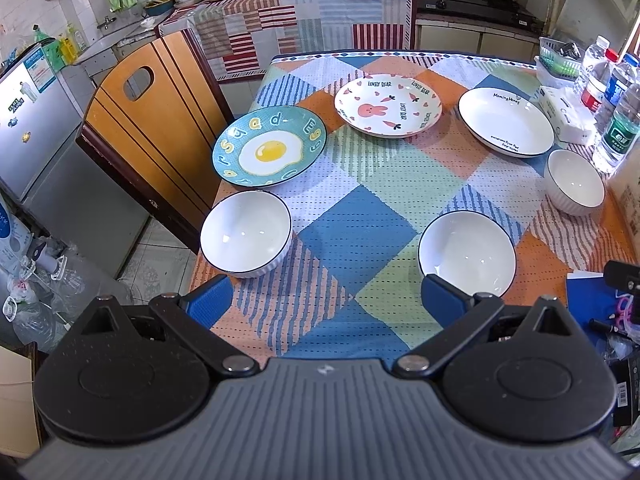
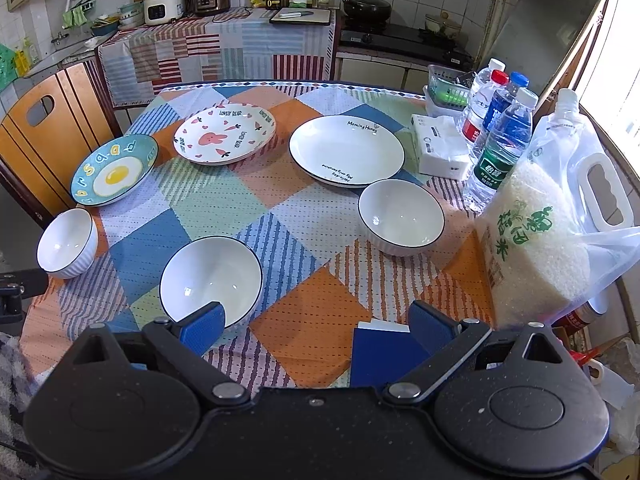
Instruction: Organize plates and bowls
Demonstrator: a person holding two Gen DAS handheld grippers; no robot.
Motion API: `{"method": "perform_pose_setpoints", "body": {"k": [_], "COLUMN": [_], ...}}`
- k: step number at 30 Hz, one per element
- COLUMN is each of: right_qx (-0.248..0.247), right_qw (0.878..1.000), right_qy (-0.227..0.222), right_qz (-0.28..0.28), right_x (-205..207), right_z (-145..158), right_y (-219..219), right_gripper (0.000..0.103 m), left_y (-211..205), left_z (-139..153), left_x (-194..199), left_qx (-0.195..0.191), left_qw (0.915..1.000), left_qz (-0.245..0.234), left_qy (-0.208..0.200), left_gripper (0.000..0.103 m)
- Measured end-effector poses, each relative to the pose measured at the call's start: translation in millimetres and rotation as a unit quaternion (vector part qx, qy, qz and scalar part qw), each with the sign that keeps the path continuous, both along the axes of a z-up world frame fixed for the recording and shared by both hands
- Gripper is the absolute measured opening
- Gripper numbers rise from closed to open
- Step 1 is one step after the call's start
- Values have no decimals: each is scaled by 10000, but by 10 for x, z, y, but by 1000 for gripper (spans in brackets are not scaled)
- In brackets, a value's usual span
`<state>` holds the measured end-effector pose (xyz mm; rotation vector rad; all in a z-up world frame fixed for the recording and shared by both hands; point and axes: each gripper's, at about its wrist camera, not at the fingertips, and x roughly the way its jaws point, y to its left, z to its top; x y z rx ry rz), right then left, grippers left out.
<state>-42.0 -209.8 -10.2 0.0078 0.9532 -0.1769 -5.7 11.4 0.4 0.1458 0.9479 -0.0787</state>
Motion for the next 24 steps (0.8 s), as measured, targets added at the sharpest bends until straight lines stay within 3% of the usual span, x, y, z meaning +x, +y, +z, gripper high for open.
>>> {"method": "perform_pose_setpoints", "body": {"k": [24], "right_qx": [-88], "right_qw": [10000], "right_qy": [6], "right_qz": [39], "right_x": [-4], "right_z": [-22], "right_y": [7], "right_gripper": [100], "left_y": [-6], "left_z": [2], "left_x": [-19], "left_qx": [13], "left_qw": [10000], "left_qz": [-28], "left_qy": [-4], "left_gripper": [102]}}
